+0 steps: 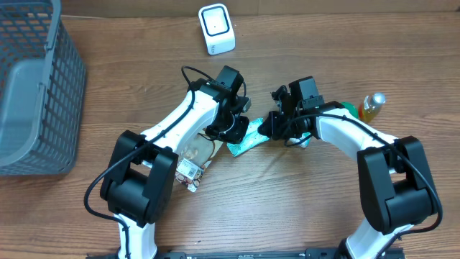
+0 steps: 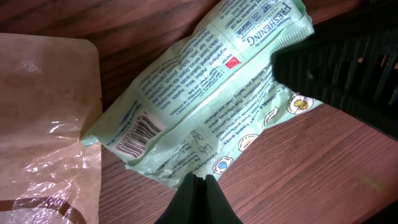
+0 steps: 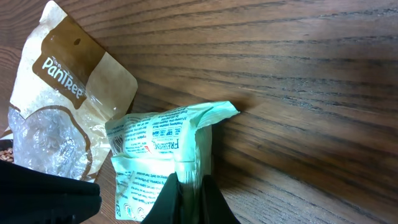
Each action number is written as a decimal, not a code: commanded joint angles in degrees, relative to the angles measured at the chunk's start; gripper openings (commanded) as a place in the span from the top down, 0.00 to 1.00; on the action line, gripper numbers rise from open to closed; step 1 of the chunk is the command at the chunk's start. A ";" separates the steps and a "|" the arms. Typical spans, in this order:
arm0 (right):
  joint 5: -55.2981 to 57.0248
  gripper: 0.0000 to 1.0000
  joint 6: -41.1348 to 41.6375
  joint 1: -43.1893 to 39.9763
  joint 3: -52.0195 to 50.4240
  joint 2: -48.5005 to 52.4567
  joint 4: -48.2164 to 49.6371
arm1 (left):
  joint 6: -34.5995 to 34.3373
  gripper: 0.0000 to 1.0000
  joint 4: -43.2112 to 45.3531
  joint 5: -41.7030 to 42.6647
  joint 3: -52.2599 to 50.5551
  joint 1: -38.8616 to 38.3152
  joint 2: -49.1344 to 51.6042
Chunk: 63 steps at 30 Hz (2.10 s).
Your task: Scan the item barcode
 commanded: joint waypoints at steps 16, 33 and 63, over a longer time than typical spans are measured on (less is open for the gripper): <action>-0.17 0.96 0.00 0.28 -0.48 -0.83 0.33 | -5.29 0.94 7.21 4.79 -6.91 -0.39 1.07; -0.17 0.96 0.00 0.28 -0.48 -0.83 0.35 | -8.92 0.96 15.32 9.16 -15.02 -0.39 1.20; -0.20 0.96 0.00 0.28 -0.48 -0.83 0.28 | -10.75 0.82 13.40 -0.94 -12.74 5.64 -7.48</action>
